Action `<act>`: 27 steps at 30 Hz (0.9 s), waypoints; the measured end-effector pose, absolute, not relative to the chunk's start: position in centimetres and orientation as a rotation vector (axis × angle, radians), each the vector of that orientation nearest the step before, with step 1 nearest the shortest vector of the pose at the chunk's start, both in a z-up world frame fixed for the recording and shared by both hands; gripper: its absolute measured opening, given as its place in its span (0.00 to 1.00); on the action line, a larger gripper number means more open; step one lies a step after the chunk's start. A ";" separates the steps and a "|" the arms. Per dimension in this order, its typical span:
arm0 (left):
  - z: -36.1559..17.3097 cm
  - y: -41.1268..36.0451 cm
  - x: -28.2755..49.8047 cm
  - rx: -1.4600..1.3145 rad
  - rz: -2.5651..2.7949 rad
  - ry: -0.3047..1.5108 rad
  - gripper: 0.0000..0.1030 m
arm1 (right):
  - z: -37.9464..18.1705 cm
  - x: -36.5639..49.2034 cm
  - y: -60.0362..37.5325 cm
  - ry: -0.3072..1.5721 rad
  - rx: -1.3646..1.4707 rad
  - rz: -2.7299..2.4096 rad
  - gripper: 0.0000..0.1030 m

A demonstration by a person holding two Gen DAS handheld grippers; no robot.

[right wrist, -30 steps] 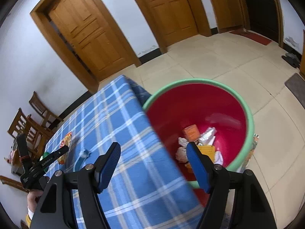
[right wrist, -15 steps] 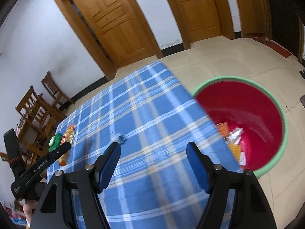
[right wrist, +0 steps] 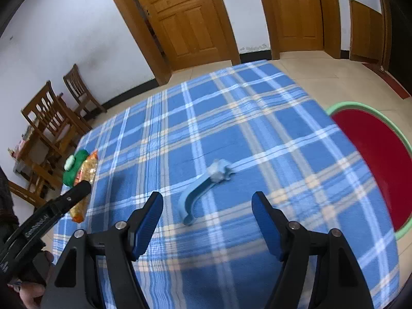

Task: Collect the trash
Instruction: 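Grasp the noodle snack bag with the left tool while the right tool grasps the blue clip, then carry the snack bag and blue clip with both tools over the red bucket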

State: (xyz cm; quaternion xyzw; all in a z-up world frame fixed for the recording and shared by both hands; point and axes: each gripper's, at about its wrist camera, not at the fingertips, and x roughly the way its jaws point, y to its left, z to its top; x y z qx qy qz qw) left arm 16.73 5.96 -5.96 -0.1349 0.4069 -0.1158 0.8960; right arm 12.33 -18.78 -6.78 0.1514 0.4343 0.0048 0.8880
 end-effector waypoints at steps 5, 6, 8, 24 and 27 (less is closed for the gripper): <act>-6.6 6.7 16.9 -0.286 -0.224 0.827 0.43 | -8.0 13.6 -17.2 0.927 0.266 -0.003 0.71; -6.7 6.8 16.9 -0.289 -0.225 0.825 0.43 | -8.1 13.8 -17.0 0.931 0.258 -0.006 0.71; -7.0 6.9 17.1 -0.291 -0.222 0.818 0.43 | -8.2 14.1 -16.6 0.923 0.235 -0.019 0.66; -8.0 7.9 17.3 -0.332 -0.231 0.831 0.43 | -8.6 14.1 -16.0 0.905 0.163 0.003 0.18; -8.1 7.6 17.3 -0.323 -0.233 0.832 0.43 | -8.4 13.7 -16.3 0.902 0.179 0.026 0.17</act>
